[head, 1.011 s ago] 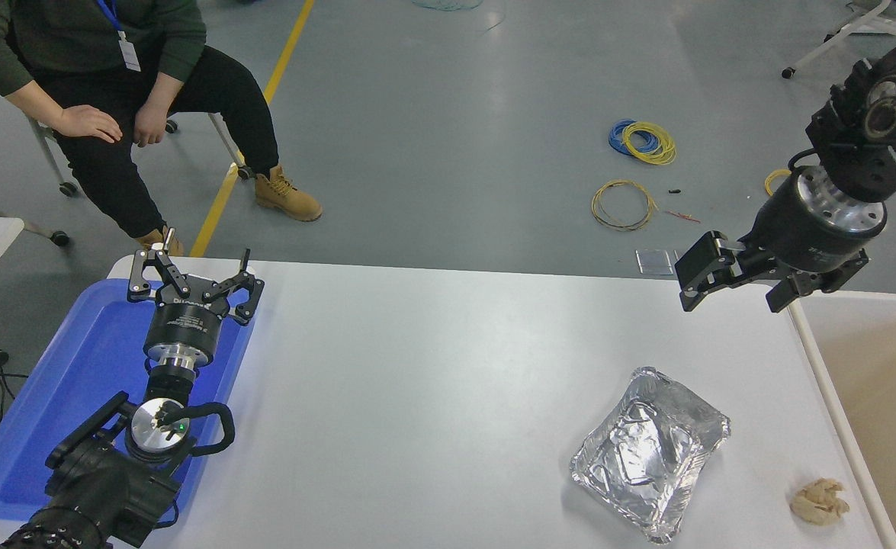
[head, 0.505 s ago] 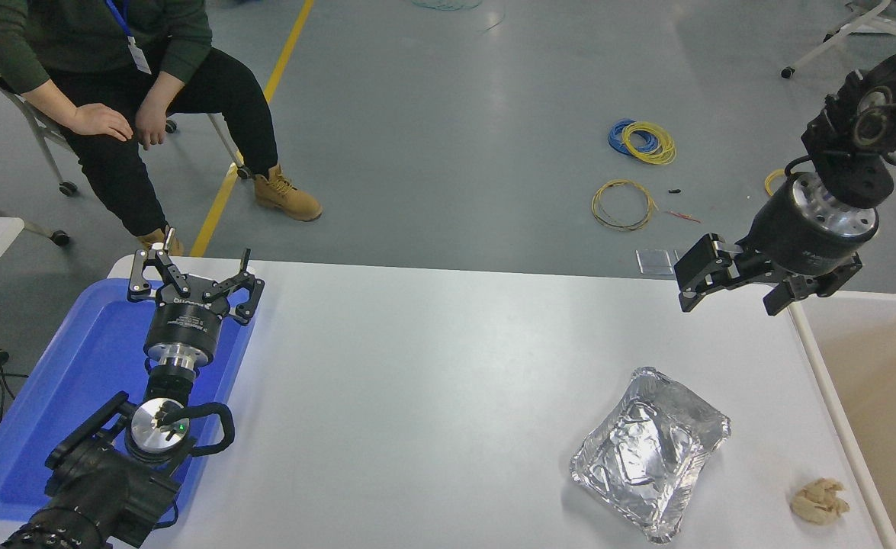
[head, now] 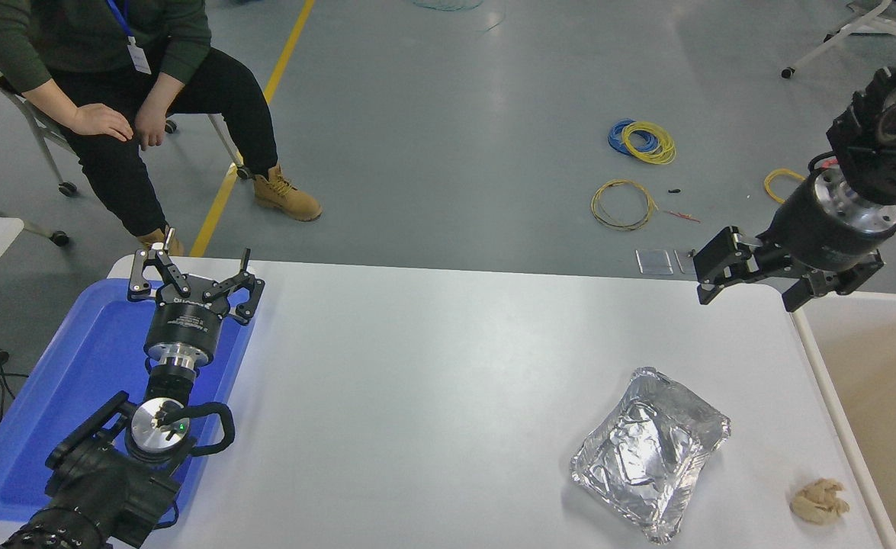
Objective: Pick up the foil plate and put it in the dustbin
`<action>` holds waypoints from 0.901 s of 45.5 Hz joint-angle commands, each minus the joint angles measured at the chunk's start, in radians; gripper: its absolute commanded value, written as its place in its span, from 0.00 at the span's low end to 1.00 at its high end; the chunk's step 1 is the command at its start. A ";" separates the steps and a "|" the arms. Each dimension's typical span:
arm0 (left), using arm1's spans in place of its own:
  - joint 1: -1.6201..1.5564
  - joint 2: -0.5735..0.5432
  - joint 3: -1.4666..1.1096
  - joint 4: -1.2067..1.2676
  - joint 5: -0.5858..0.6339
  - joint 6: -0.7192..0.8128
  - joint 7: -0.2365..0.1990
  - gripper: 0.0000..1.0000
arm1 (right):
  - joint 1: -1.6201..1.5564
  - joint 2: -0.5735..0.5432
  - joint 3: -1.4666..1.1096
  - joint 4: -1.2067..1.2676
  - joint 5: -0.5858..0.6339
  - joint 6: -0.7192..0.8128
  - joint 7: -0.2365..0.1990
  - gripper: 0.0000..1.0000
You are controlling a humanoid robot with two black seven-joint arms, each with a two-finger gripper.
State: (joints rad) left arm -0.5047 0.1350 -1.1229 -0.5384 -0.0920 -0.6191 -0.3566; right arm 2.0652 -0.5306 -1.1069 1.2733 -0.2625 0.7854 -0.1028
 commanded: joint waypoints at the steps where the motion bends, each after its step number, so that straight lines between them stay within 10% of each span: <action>1: 0.000 0.000 0.000 0.000 0.000 -0.001 -0.001 1.00 | -0.007 -0.023 -0.036 0.001 0.000 0.000 0.000 1.00; 41: 0.000 0.000 0.000 0.000 0.000 -0.001 0.001 1.00 | -0.264 -0.081 -0.033 0.046 0.206 -0.207 -0.002 1.00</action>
State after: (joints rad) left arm -0.5047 0.1348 -1.1229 -0.5384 -0.0921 -0.6191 -0.3570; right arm 1.8827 -0.5947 -1.1431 1.3105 -0.1561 0.6474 -0.1041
